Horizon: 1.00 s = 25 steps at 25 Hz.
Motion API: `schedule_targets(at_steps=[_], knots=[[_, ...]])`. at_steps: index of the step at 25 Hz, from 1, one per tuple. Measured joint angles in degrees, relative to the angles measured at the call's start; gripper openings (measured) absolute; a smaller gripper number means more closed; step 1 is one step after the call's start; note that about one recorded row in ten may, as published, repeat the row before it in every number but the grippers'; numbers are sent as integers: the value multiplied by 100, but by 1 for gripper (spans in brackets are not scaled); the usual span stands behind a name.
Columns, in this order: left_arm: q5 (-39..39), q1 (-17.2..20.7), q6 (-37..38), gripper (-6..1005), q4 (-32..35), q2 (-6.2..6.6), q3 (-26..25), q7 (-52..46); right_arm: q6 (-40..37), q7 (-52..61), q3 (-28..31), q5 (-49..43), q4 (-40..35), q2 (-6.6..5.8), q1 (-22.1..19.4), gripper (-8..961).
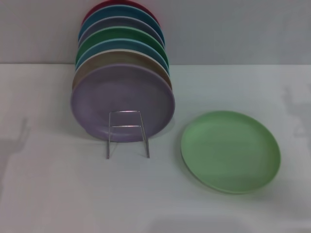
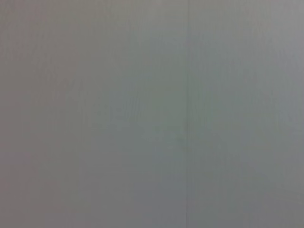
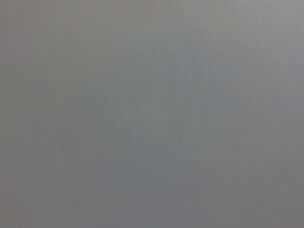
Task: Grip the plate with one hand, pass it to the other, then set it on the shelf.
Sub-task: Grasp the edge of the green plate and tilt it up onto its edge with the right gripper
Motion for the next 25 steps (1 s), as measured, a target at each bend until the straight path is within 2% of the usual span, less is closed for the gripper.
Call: schedule_targets(at_steps=[25], knots=[[0,-122,-66,843,0,16,-18,41,225,2,-140,1,-44,-16,-37,685]])
